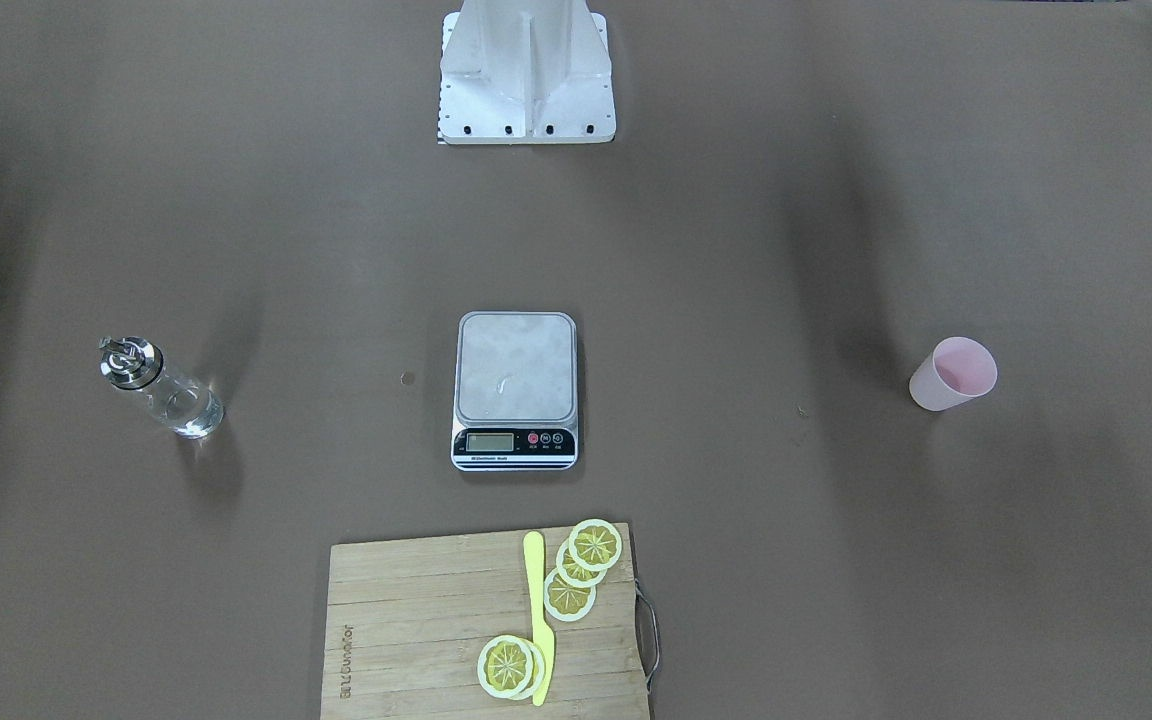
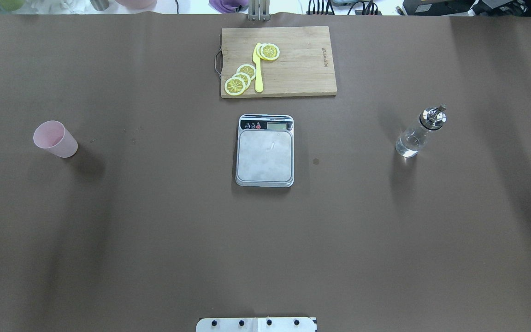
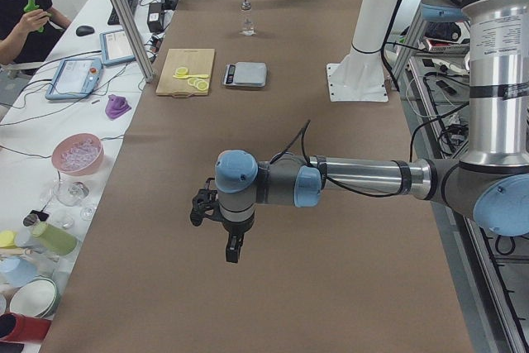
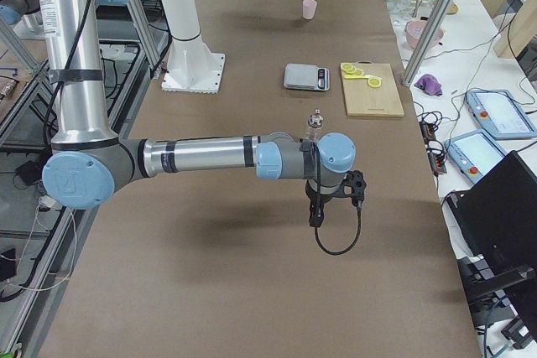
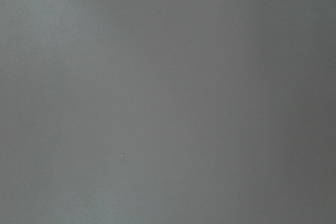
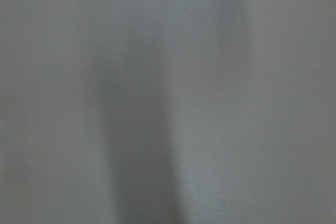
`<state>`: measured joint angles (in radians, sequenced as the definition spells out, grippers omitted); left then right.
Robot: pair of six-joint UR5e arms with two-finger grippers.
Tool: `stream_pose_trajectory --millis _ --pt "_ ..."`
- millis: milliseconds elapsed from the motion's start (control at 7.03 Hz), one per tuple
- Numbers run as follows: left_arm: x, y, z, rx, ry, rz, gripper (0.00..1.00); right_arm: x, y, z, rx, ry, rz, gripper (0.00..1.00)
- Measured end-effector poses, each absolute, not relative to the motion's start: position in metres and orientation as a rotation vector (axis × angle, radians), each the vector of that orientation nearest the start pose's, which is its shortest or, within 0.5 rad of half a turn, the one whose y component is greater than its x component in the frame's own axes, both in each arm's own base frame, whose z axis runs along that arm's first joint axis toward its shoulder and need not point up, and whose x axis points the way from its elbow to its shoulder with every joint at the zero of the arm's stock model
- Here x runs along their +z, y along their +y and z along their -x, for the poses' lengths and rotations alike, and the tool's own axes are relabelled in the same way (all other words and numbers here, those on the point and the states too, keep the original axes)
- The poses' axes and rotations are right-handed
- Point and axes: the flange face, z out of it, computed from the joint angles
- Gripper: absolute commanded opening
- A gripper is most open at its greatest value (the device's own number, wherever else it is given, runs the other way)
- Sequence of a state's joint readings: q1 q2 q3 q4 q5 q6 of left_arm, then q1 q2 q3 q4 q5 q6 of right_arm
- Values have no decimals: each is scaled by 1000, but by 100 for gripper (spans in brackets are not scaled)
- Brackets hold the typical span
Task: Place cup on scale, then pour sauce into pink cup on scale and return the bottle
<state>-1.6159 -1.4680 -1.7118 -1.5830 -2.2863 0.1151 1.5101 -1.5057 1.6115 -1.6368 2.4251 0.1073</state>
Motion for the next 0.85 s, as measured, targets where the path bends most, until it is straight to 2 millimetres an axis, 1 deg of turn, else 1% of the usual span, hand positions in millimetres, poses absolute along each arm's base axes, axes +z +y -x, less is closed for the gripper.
stream_pose_trajectory --millis 854 --pt "645 -447 88 86 709 -99 99 607 -521 -27 27 -854 34 100"
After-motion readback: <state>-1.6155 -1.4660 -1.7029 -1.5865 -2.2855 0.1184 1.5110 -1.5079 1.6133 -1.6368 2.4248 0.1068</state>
